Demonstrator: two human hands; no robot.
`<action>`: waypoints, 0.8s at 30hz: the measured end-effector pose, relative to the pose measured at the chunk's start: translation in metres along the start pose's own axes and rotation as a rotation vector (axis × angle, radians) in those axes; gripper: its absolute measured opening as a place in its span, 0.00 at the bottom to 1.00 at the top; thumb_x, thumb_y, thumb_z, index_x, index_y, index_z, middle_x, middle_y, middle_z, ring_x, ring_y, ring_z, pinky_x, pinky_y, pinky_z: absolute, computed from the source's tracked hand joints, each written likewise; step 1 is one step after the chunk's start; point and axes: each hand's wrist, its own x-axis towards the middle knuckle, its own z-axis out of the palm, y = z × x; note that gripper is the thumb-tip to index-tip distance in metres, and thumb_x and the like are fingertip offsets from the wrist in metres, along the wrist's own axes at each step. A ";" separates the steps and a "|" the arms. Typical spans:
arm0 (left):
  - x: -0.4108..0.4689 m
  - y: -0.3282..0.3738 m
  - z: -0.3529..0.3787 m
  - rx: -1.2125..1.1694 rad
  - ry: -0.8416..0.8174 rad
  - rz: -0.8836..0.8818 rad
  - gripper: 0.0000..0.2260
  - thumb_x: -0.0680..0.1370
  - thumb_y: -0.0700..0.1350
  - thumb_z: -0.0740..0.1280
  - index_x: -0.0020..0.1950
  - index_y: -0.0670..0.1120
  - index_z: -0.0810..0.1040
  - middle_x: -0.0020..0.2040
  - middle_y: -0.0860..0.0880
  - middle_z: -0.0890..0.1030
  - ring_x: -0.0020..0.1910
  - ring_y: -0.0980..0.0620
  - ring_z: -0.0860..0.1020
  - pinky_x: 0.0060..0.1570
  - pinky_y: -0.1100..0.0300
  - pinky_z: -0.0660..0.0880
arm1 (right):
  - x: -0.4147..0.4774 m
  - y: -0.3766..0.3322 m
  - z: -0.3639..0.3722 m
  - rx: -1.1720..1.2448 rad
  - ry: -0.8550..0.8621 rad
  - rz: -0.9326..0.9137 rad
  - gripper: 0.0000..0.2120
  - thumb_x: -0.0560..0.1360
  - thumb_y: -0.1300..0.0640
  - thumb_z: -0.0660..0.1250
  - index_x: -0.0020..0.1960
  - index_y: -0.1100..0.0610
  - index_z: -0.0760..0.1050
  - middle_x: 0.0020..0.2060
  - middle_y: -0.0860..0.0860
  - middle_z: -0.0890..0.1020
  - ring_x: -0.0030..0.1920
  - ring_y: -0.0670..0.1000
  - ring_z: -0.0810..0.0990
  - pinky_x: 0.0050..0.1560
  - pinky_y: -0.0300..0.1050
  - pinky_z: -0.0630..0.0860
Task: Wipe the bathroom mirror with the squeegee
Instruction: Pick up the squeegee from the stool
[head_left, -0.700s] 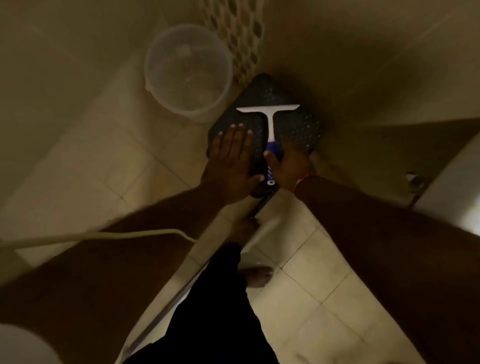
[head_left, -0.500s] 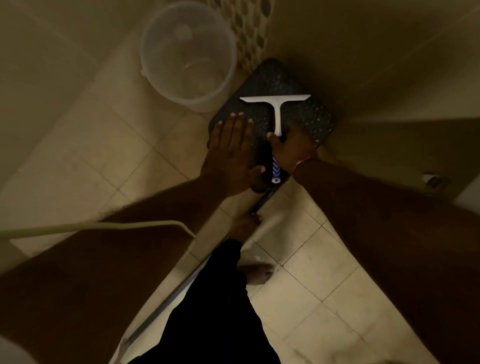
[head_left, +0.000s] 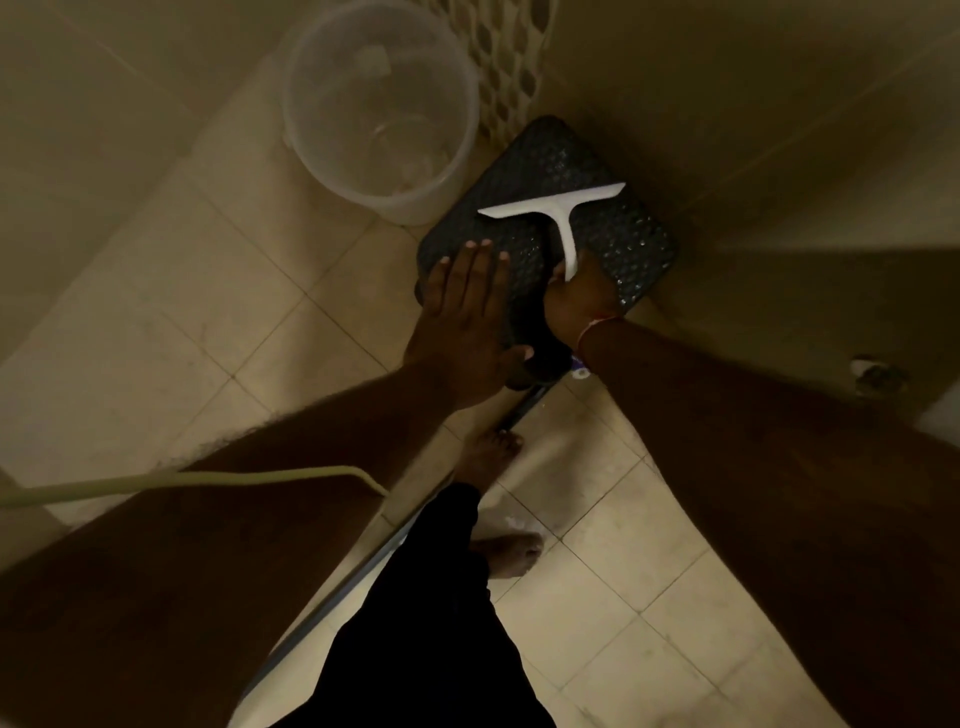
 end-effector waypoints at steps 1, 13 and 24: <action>-0.003 0.001 -0.002 -0.001 0.003 -0.003 0.50 0.83 0.72 0.60 0.91 0.39 0.48 0.91 0.36 0.49 0.91 0.35 0.47 0.88 0.34 0.44 | -0.005 0.002 -0.003 0.012 -0.008 -0.003 0.18 0.84 0.60 0.66 0.73 0.63 0.75 0.71 0.63 0.79 0.73 0.63 0.77 0.77 0.57 0.69; -0.041 0.041 -0.111 0.042 0.265 0.004 0.48 0.85 0.73 0.55 0.91 0.38 0.48 0.91 0.35 0.51 0.91 0.35 0.51 0.88 0.35 0.51 | -0.116 -0.024 -0.102 0.113 0.221 -0.306 0.17 0.89 0.47 0.60 0.62 0.60 0.79 0.56 0.61 0.85 0.57 0.64 0.83 0.52 0.44 0.69; -0.076 0.111 -0.351 0.067 0.792 0.094 0.48 0.84 0.73 0.57 0.91 0.40 0.52 0.91 0.38 0.53 0.90 0.36 0.56 0.86 0.35 0.56 | -0.303 -0.141 -0.296 0.193 0.577 -0.698 0.12 0.88 0.42 0.59 0.49 0.46 0.70 0.40 0.48 0.80 0.43 0.58 0.80 0.41 0.49 0.69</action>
